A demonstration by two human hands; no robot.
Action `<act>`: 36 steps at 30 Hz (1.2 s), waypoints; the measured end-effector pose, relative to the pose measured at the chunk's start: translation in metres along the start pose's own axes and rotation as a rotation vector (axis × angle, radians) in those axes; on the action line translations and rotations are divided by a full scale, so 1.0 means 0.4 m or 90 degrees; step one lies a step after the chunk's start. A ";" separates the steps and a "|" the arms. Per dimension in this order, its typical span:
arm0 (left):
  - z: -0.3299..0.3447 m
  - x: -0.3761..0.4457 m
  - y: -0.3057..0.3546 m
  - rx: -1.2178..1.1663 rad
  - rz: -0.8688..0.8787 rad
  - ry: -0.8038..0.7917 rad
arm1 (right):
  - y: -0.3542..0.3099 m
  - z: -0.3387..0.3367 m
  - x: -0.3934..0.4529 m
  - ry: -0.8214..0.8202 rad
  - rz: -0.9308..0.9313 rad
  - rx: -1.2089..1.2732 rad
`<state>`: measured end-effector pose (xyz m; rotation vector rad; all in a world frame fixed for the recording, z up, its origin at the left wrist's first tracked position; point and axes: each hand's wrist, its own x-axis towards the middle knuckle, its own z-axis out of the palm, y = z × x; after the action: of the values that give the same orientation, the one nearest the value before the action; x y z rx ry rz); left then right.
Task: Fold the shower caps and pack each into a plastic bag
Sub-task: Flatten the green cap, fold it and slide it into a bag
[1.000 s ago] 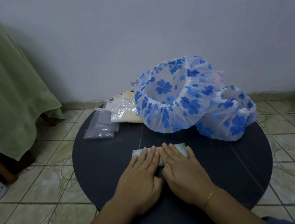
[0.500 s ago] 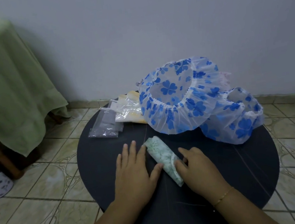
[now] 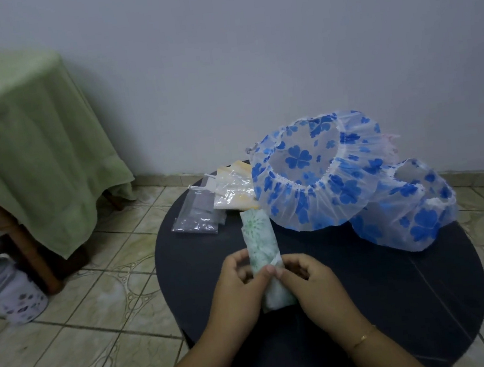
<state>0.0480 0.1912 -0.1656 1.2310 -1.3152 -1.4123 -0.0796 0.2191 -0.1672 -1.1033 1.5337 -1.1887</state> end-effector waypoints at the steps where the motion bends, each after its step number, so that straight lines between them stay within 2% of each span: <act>1: -0.008 0.002 0.006 -0.045 -0.012 0.003 | -0.009 0.008 0.003 -0.012 0.014 0.055; 3: -0.029 0.012 0.013 -0.076 -0.016 0.017 | -0.020 0.026 0.016 -0.042 0.043 0.140; 5: -0.055 0.027 0.020 -0.038 0.000 0.033 | -0.022 0.052 0.035 -0.061 0.063 0.195; 9: -0.119 0.076 0.042 0.141 0.036 0.093 | -0.019 0.119 0.073 -0.045 0.075 0.210; 14: -0.216 0.187 0.021 0.402 0.095 0.201 | -0.035 0.195 0.118 0.014 0.032 0.187; 16: -0.243 0.226 0.000 0.461 0.130 0.237 | -0.038 0.211 0.128 0.023 0.017 0.177; 19: -0.269 0.277 -0.029 0.527 0.212 0.231 | -0.031 0.226 0.131 0.028 -0.014 0.138; 23: -0.288 0.324 -0.052 0.655 0.209 0.156 | -0.017 0.233 0.130 0.032 -0.049 0.081; 25: -0.288 0.334 -0.055 0.665 0.205 0.139 | -0.015 0.230 0.131 0.034 -0.054 0.074; 33: -0.306 0.331 -0.064 0.647 0.336 0.221 | -0.005 0.224 0.131 0.037 -0.063 0.076; 36: -0.312 0.307 -0.059 0.669 0.347 0.200 | -0.005 0.222 0.128 0.038 -0.063 0.085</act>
<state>0.1498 0.0510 -0.2001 1.4564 -2.0253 -0.0621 -0.0049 0.1515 -0.1852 -1.0735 1.4350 -1.3820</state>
